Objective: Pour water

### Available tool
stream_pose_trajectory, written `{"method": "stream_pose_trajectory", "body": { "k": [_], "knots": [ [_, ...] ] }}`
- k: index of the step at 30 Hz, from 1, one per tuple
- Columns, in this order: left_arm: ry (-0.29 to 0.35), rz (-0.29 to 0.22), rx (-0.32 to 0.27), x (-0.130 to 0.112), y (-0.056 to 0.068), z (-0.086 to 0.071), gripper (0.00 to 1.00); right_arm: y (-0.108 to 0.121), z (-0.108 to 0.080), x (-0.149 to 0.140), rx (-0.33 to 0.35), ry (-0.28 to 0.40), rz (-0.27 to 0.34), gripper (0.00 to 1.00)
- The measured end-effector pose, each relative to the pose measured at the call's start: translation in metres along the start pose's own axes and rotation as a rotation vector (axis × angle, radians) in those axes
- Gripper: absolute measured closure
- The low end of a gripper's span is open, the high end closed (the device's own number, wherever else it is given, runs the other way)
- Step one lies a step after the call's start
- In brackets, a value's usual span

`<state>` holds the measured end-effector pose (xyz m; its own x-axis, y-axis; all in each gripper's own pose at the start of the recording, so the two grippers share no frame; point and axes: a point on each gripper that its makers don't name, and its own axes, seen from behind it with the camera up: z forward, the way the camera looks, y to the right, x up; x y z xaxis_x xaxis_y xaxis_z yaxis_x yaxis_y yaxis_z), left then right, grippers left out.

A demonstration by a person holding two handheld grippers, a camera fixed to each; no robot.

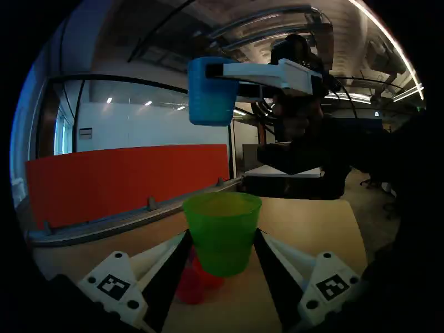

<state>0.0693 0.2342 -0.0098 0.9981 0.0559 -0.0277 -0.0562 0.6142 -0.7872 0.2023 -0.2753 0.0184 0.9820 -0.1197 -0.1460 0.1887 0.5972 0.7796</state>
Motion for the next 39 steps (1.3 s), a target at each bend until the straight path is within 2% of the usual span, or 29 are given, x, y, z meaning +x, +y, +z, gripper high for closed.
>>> {"method": "stream_pose_trajectory", "body": {
  "k": [3, 6, 17, 30, 39],
  "knots": [
    [0.001, 0.001, 0.002, 0.0, -0.001, -0.001, 0.21, -0.001, 0.0, 0.0, 0.011, -0.002, 0.048, 0.1],
    [0.0, 0.0, 0.003, 0.0, -0.001, -0.001, 0.21, 0.0, 0.0, 0.0, 0.013, 0.003, 0.063, 0.1],
    [-0.013, -0.015, 0.032, -0.005, -0.012, -0.007, 0.22, 0.002, -0.01, -0.01, -0.001, -0.011, 0.065, 0.1],
    [-0.013, -0.021, 0.072, -0.003, -0.025, -0.022, 0.21, 0.017, -0.041, -0.028, -0.032, -0.022, 0.104, 0.1],
    [-0.01, -0.016, 0.084, 0.004, -0.027, -0.03, 0.21, 0.025, -0.06, -0.033, -0.052, -0.027, 0.103, 0.1]
  ]
}}
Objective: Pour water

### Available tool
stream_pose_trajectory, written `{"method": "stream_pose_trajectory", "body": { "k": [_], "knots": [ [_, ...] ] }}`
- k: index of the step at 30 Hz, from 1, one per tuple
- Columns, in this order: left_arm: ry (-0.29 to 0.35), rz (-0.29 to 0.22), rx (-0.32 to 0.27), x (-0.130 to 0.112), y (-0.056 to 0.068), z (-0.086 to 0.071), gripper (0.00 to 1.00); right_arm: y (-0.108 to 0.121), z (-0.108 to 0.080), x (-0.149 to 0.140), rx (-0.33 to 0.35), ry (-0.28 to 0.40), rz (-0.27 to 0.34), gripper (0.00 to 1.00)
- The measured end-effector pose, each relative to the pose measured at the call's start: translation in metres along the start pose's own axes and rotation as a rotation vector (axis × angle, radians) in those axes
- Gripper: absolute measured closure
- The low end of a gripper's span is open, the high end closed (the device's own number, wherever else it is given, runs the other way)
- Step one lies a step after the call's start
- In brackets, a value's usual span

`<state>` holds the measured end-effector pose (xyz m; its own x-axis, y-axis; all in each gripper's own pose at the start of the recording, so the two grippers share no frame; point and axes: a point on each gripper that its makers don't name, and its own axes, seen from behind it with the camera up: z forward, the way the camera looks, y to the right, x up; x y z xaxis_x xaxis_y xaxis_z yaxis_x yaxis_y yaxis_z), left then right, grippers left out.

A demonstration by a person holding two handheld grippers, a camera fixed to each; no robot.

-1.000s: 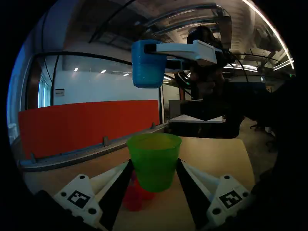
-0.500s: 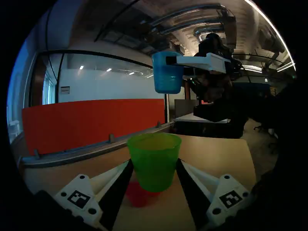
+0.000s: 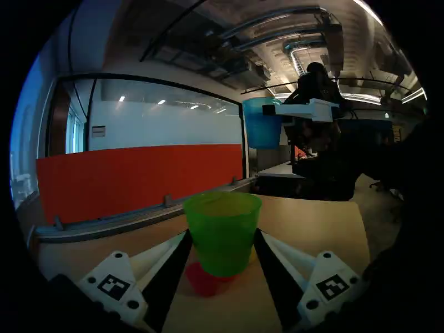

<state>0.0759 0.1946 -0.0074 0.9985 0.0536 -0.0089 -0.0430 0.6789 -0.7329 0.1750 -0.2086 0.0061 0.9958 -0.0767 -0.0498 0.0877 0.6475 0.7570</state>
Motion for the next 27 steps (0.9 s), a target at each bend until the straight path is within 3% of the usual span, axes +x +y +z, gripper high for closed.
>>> {"method": "stream_pose_trajectory", "body": {
  "k": [27],
  "knots": [
    [-0.031, 0.005, 0.009, -0.005, -0.004, -0.006, 0.21, -0.001, -0.013, -0.036, 0.013, -0.044, 0.01, 0.09]
  ]
}}
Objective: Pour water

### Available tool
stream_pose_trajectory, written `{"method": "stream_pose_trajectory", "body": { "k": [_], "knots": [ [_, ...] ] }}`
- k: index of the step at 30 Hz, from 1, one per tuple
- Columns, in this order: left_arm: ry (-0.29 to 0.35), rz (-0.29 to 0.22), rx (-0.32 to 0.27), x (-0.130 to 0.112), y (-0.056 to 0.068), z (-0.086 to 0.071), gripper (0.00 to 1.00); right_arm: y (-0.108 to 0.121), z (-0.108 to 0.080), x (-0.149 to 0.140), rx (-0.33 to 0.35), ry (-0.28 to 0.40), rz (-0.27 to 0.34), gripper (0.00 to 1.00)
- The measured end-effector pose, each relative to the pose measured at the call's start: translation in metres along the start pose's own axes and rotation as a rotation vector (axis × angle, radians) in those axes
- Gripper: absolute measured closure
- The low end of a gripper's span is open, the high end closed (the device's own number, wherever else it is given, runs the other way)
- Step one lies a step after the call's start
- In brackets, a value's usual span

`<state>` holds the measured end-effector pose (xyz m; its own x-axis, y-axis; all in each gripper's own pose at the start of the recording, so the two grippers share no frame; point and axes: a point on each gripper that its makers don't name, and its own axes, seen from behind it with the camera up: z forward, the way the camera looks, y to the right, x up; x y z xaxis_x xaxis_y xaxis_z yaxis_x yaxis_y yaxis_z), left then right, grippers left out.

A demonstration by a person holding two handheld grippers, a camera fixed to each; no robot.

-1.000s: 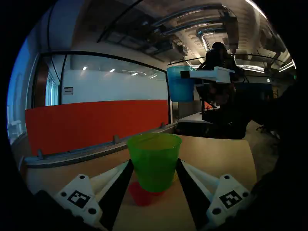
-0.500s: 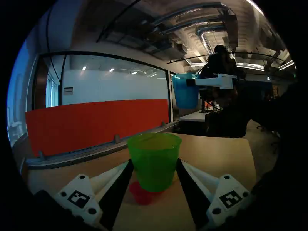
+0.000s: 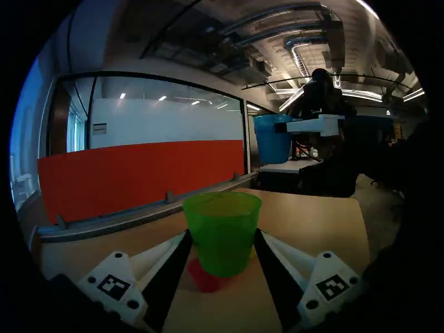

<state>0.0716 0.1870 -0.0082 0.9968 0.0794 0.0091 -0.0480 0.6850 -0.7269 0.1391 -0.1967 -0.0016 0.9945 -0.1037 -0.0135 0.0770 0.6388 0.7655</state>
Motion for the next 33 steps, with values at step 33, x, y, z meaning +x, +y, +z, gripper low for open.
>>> {"method": "stream_pose_trajectory", "body": {
  "k": [33],
  "knots": [
    [-0.064, 0.006, -0.025, -0.023, 0.0, 0.001, 0.22, -0.002, 0.0, -0.077, 0.037, -0.153, 0.002, 0.09]
  ]
}}
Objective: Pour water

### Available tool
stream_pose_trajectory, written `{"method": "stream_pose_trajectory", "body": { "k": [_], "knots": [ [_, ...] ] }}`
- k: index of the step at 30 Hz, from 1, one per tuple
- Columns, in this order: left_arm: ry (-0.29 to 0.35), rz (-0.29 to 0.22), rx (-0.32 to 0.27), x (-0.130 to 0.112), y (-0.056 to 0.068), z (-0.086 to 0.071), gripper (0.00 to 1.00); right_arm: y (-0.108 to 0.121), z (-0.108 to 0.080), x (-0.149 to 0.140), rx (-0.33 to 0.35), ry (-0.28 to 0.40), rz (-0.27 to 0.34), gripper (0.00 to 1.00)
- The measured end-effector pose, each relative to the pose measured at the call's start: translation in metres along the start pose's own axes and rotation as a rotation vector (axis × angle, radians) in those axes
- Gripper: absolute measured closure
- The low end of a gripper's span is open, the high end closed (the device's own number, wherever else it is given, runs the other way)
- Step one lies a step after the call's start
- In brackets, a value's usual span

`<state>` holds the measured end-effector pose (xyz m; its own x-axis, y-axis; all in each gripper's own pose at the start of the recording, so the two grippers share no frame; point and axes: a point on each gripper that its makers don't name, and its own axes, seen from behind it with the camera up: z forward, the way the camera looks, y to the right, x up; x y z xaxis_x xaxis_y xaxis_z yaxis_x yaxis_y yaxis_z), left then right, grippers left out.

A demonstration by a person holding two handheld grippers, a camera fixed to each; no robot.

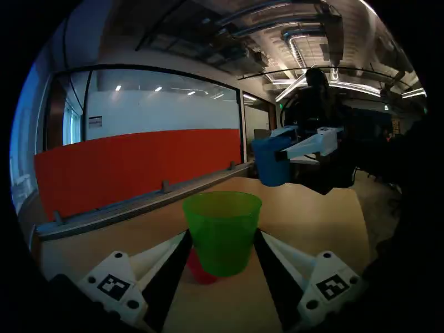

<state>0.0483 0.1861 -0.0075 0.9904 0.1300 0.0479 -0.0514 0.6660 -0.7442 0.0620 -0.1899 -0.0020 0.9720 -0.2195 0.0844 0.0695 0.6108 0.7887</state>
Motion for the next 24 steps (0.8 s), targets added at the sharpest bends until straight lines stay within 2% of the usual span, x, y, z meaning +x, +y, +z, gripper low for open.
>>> {"method": "stream_pose_trajectory", "body": {
  "k": [12, 24],
  "knots": [
    [-0.04, 0.006, -0.014, -0.013, 0.003, 0.003, 0.21, -0.001, 0.006, -0.025, 0.005, -0.049, -0.009, 0.09],
    [-0.141, 0.015, -0.035, -0.041, 0.007, 0.008, 0.22, -0.005, 0.009, -0.052, 0.025, -0.105, -0.012, 0.09]
  ]
}}
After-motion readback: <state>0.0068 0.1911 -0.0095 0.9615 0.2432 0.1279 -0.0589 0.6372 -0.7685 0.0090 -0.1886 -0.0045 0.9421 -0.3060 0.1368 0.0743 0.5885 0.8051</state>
